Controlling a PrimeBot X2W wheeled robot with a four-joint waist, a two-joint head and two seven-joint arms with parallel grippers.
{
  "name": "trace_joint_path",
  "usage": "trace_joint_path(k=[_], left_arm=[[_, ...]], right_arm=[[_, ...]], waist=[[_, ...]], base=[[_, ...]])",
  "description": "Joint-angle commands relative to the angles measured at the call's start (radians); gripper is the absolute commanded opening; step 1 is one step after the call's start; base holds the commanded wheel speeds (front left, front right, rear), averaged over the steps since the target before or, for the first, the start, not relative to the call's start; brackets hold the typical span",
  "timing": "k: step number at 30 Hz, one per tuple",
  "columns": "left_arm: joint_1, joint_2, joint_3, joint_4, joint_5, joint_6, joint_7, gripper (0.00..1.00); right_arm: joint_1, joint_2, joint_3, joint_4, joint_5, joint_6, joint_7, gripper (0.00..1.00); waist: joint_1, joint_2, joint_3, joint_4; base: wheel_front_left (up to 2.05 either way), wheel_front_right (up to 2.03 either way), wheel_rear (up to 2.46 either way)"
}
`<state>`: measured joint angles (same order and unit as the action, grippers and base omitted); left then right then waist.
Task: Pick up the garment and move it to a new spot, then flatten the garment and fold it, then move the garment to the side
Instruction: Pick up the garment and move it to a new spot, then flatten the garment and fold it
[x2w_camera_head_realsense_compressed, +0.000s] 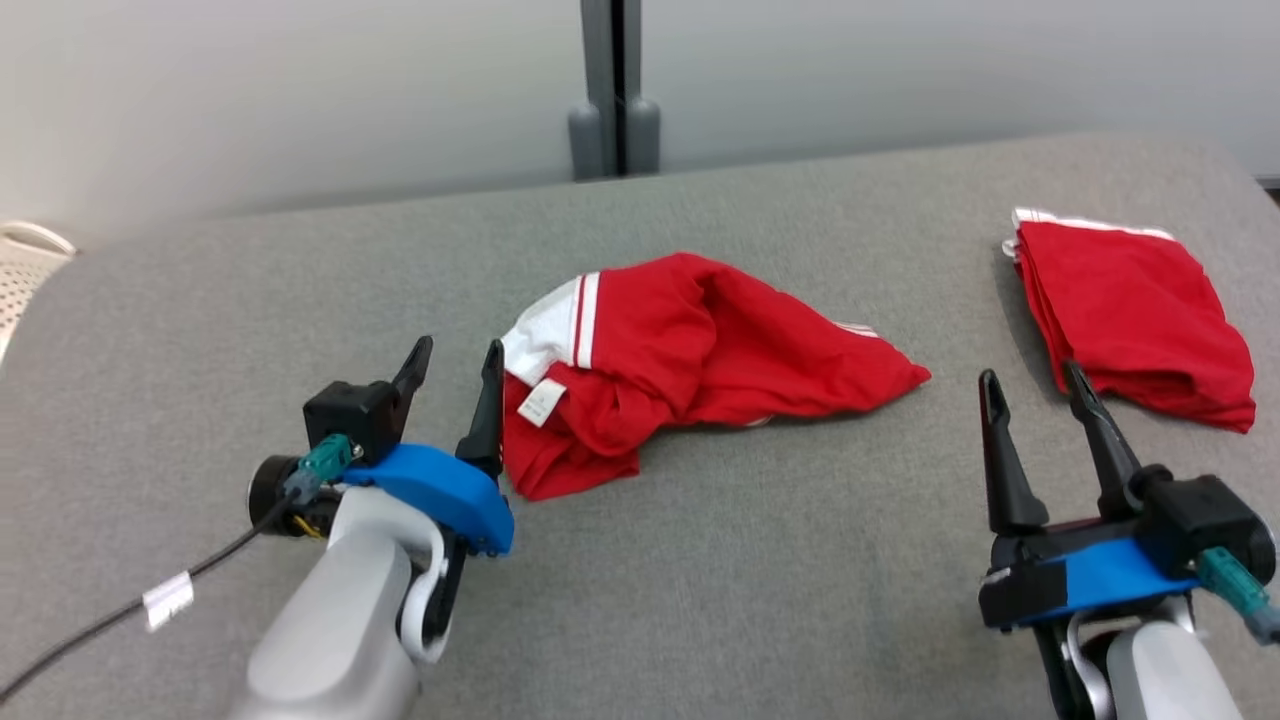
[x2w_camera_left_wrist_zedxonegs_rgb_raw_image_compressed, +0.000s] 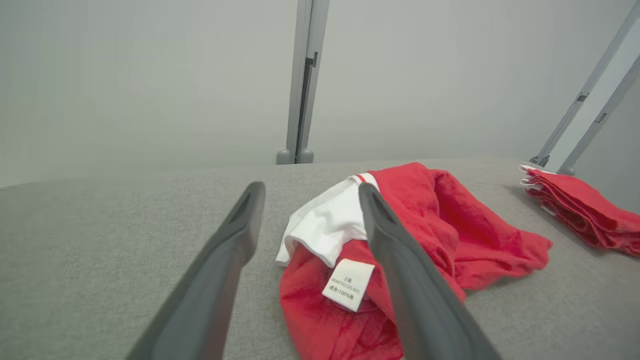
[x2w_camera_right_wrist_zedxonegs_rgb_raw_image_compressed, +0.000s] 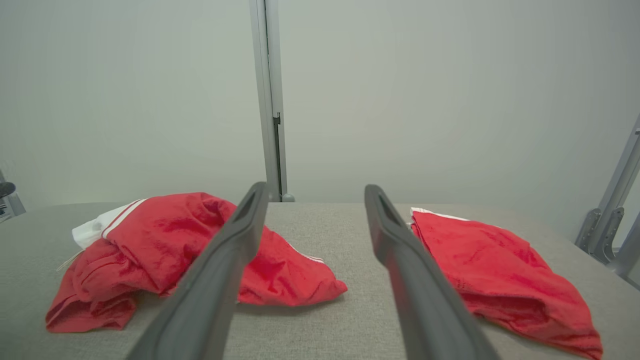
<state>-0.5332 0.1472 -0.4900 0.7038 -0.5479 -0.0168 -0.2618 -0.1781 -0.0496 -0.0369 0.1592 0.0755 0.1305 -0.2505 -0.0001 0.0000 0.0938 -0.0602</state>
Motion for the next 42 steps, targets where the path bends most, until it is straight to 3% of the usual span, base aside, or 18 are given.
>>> trace_joint_path(k=[1,15,20,42], left_arm=[[0.031,-0.002,0.013,-0.015,0.009,0.004,-0.004,1.00],[0.366,-0.002,0.192,-0.273,0.111,0.066,-0.004,1.00],[0.450,-0.010,0.227,-0.341,0.137,0.067,-0.005,1.00],[0.522,-0.009,0.265,-0.383,0.167,0.067,-0.005,1.00]], right_arm=[[0.013,-0.002,0.001,0.006,-0.007,0.000,0.001,1.00],[0.092,-0.002,0.021,0.104,0.026,0.000,-0.008,1.00],[0.119,-0.001,0.021,0.126,0.044,0.000,-0.013,1.00],[0.113,-0.002,0.045,0.135,0.038,0.000,-0.016,1.00]], waist=[[0.0001,0.0000,-0.014,0.002],[0.0001,0.0000,-0.109,0.047],[0.0001,0.0000,-0.116,0.061],[0.0001,0.0000,-0.113,0.070]], base=[[0.00,0.00,0.00],[0.00,0.00,0.00],[0.00,0.00,0.00],[0.00,0.00,0.00]])
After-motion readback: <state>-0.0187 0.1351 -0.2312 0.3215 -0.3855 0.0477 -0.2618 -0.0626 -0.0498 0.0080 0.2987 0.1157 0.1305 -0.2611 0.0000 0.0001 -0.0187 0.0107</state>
